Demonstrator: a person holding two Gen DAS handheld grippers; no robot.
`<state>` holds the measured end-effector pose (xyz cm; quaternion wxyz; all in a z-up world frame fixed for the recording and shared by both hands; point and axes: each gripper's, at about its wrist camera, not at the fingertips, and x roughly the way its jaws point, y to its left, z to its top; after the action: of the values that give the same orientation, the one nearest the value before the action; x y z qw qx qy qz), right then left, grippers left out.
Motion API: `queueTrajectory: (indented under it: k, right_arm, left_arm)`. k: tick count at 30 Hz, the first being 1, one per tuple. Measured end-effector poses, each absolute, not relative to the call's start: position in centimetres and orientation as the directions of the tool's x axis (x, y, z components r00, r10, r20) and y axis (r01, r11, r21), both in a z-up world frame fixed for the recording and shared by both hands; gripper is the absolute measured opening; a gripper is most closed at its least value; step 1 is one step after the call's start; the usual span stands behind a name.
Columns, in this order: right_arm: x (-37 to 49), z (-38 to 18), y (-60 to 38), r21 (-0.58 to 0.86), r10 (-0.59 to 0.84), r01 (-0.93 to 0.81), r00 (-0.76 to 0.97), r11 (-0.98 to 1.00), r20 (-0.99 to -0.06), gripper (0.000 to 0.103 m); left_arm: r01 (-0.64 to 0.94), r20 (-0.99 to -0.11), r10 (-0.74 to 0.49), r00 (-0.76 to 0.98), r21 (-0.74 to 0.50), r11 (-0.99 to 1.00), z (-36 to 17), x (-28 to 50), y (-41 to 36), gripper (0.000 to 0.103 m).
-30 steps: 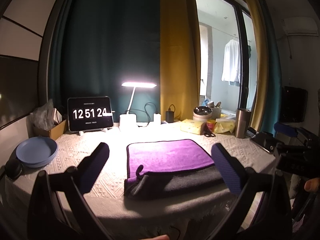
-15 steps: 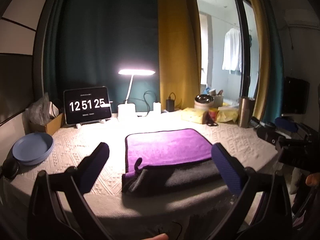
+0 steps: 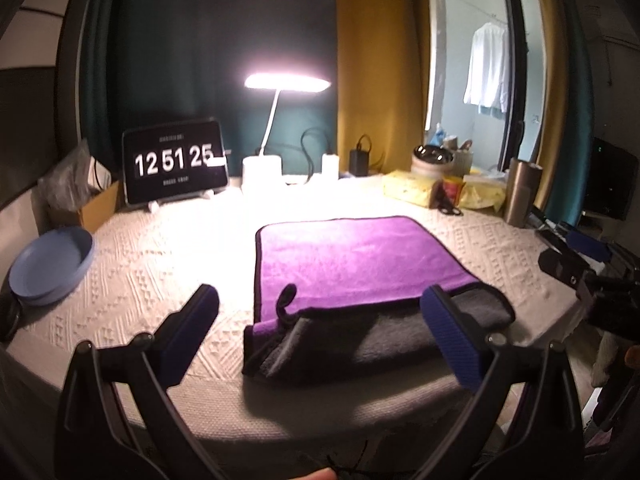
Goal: Fold towel
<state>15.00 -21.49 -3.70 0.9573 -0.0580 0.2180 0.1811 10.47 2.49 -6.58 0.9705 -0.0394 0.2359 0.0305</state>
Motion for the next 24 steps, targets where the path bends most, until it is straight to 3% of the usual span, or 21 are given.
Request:
queueTrajectory:
  k: [7, 10, 13, 15, 23, 24]
  right_arm:
    - [17.7, -6.3, -20.5, -0.014, 0.335, -0.404, 0.778, 0.915, -0.531, 0.079]
    - [18.5, -7.1, -20.3, -0.011, 0.333, -0.407, 0.763, 0.913, -0.554, 0.078]
    - [19.4, -7.9, -20.4, 0.005, 0.337, -0.408, 0.746, 0.913, -0.575, 0.076]
    - [20.2, -8.5, -20.4, 0.016, 0.338, -0.41, 0.729, 0.912, -0.595, 0.072]
    - [21.9, -10.8, -20.4, 0.032, 0.325, -0.405, 0.683, 0.914, -0.654, 0.064]
    - [22.1, -11.1, -20.4, 0.034, 0.327, -0.408, 0.677, 0.913, -0.659, 0.058]
  left_arm:
    - [-0.093, -0.514, 0.047, 0.856, -0.064, 0.994, -8.4, 12.7, 3.6, 0.1]
    - [-0.08, -0.546, 0.031, 0.837, -0.066, 0.995, -9.4, 13.8, 3.7, 0.09]
    - [-0.066, -0.588, 0.012, 0.809, -0.071, 0.995, -10.6, 15.1, 3.6, 0.088]
    - [-0.057, -0.61, 0.008, 0.792, -0.061, 0.996, -11.2, 15.9, 3.4, 0.086]
    - [-0.055, -0.698, -0.001, 0.716, -0.059, 0.997, -13.8, 17.4, 3.4, 0.064]
    - [-0.052, -0.702, -0.002, 0.712, -0.056, 0.997, -13.8, 17.4, 3.4, 0.063]
